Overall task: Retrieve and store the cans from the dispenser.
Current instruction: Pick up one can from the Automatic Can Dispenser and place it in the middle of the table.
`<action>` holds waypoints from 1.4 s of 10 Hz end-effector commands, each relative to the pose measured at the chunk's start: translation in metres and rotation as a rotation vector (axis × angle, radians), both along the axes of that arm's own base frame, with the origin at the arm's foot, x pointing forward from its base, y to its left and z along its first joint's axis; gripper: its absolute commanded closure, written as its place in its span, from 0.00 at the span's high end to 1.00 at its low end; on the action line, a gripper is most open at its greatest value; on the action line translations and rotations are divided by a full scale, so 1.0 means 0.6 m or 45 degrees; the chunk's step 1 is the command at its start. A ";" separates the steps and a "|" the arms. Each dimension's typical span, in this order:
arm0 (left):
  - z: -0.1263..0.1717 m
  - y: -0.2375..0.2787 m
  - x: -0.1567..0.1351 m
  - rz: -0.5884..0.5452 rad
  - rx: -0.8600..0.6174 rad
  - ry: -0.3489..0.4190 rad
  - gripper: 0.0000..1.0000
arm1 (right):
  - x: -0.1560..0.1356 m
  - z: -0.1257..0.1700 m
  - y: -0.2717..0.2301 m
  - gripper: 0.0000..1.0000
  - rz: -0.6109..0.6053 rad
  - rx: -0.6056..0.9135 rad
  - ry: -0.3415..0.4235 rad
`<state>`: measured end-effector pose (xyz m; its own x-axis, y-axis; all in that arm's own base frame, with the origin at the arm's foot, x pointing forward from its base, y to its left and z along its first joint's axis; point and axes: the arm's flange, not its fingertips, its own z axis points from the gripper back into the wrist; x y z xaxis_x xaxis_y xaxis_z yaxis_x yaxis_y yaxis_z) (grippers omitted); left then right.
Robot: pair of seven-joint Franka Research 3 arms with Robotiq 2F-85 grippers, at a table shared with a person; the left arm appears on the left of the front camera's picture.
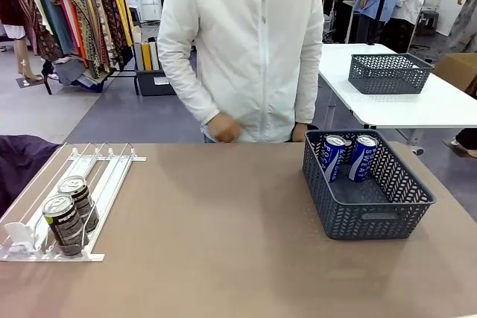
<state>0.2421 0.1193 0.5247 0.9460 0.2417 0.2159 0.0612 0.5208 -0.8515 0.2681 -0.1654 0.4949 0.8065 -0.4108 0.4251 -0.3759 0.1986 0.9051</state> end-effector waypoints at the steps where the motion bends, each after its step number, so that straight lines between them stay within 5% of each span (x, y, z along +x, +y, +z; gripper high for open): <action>1: 0.035 -0.042 0.012 0.001 0.419 0.157 1.00 | 0.004 0.009 0.003 1.00 -0.013 0.025 -0.024; 2: 0.057 -0.100 0.030 -0.075 0.783 0.209 1.00 | 0.004 0.009 0.003 1.00 -0.013 0.025 -0.024; 4: 0.060 -0.204 0.072 -0.258 1.219 0.287 1.00 | 0.004 0.009 0.003 1.00 -0.013 0.025 -0.024; 6: 0.035 -0.253 0.114 -0.274 1.326 0.353 1.00 | 0.004 0.009 0.003 1.00 -0.013 0.025 -0.024; 7: 0.032 -0.267 0.124 -0.241 1.278 0.299 1.00 | 0.004 0.009 0.003 1.00 -0.013 0.025 -0.024; 8: 0.039 -0.279 0.080 -0.214 1.162 0.282 1.00 | 0.004 0.009 0.003 1.00 -0.013 0.025 -0.024; 12: 0.036 -0.285 0.096 -0.250 1.197 0.285 1.00 | 0.004 0.009 0.003 1.00 -0.013 0.025 -0.024; 14: -0.019 -0.294 0.119 -0.147 1.218 0.308 1.00 | 0.004 0.009 0.003 1.00 -0.013 0.025 -0.024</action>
